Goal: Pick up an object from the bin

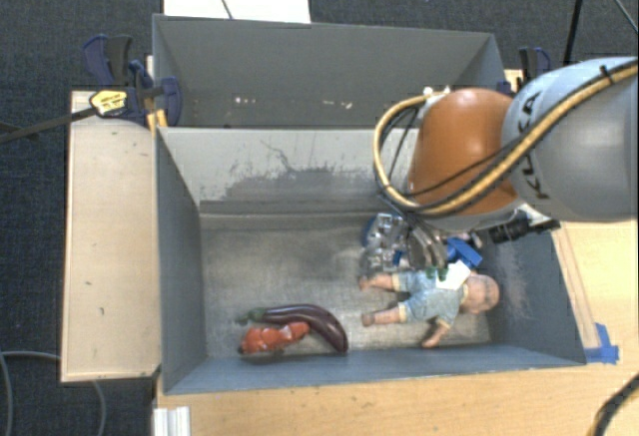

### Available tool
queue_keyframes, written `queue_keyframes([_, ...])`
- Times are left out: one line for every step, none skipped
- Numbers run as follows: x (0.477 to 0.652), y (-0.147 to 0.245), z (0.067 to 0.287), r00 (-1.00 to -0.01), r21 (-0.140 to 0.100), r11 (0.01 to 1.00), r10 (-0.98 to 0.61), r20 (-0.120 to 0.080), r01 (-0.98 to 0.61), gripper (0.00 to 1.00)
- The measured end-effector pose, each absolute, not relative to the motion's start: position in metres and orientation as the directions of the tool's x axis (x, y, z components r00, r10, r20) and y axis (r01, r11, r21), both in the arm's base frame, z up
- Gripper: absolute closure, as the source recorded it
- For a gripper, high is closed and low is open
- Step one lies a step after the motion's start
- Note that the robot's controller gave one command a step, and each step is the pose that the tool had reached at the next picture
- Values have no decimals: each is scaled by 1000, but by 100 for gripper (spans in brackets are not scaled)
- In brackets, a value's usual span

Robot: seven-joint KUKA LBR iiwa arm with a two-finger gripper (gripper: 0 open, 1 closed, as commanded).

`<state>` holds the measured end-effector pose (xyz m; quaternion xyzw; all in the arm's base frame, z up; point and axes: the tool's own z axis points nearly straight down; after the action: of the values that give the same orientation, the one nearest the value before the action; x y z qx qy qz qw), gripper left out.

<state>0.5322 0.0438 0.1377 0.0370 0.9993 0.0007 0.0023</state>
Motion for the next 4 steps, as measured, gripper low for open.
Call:
queue_keyframes([533, 59, 165, -999, -1, 999, 41, 3, 41, 100])
queue_keyframes([534, 63, 176, -1000, 1, 1000, 27, -1, 27, 100])
queue_keyframes([563, 99, 87, -984, 2, 984, -177, 0, -177, 0])
queue_keyframes([564, 98, 88, -985, 1, 985, -172, -3, -172, 100])
